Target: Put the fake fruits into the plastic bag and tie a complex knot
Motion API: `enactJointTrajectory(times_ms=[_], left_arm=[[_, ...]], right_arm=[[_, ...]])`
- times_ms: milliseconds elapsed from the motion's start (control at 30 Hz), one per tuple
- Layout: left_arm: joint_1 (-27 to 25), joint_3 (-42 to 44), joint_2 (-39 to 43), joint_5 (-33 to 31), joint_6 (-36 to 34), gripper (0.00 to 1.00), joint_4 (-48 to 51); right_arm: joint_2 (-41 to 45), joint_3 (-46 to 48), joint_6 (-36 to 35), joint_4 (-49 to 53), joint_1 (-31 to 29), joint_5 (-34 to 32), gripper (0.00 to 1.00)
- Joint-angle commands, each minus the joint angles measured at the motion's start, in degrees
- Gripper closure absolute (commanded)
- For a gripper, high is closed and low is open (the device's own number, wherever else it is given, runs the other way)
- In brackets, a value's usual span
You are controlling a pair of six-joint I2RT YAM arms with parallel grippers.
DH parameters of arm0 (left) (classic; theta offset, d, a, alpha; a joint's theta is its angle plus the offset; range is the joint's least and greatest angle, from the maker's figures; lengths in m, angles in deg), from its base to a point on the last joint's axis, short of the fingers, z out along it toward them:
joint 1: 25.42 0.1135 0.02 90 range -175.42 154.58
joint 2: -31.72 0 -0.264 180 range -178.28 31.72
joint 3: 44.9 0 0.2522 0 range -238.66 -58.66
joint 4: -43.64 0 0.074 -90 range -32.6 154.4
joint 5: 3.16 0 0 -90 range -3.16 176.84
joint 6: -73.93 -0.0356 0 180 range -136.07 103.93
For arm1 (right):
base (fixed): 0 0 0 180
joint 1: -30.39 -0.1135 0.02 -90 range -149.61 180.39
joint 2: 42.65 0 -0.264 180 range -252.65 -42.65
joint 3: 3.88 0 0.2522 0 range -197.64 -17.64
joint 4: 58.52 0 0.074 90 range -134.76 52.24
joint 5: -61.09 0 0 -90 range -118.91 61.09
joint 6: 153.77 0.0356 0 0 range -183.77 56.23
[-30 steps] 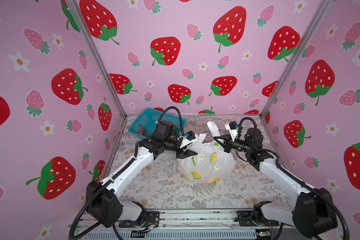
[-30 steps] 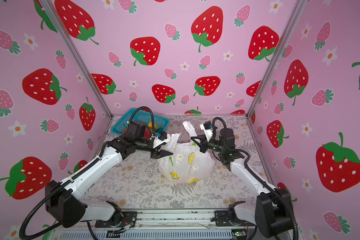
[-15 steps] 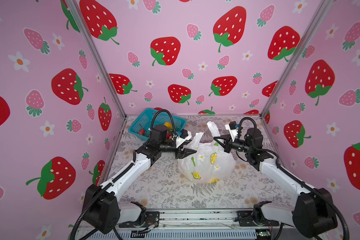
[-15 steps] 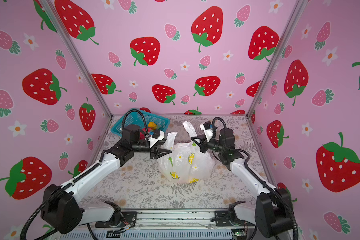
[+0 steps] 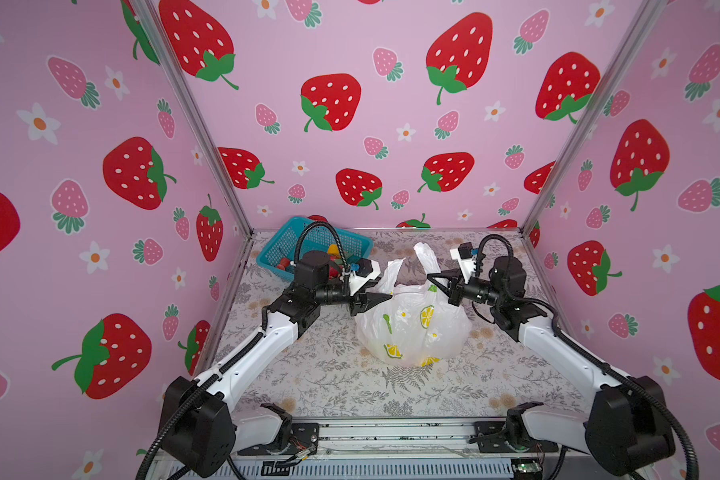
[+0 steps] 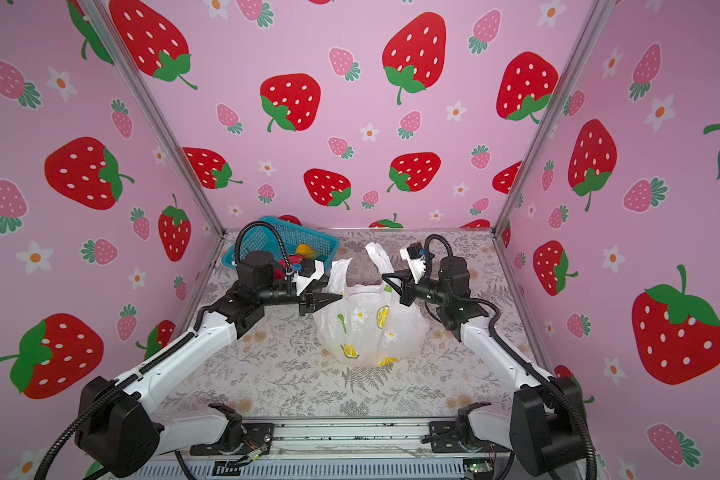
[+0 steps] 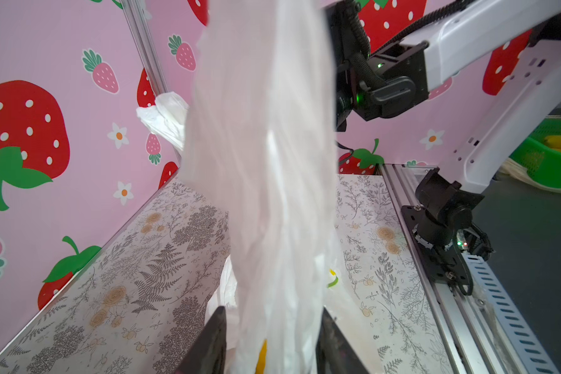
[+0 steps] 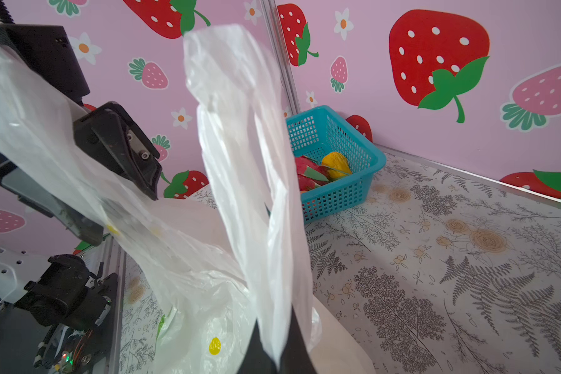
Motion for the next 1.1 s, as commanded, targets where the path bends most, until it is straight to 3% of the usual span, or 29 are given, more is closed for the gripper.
enactJointTrajectory(times_ms=[0,167,300,433,633,900,1067], left_arm=[[0.1,1.0,0.8,1.2,0.8,0.56,-3.2],[-0.3,0.3,0.2,-0.9,-0.5,0.81,-1.6],[-3.2,-5.9,-1.5,-6.5,-13.4,0.9,15.9],[-5.9,-15.6,-6.9,-11.2,-22.9,0.93,33.7],[-9.9,-27.4,-15.1,-19.9,-31.5,0.99,48.9],[-11.2,-38.4,-21.5,-23.6,-36.9,0.99,57.9],[-11.2,-42.2,-23.8,-24.2,-37.4,1.0,59.7]], right_arm=[[-0.5,-0.6,0.0,-0.8,0.4,0.4,1.0],[-0.3,-0.5,-0.2,-0.6,0.4,0.4,1.0],[-0.1,-0.6,-1.4,0.2,0.4,1.2,1.0],[0.0,-0.6,-3.9,0.5,0.4,3.5,1.0],[-0.1,-0.8,-7.8,0.9,0.4,7.8,1.0],[-0.2,-0.4,-12.3,0.6,0.4,11.0,0.97],[-0.4,0.0,-14.3,0.5,0.4,11.7,0.9]])
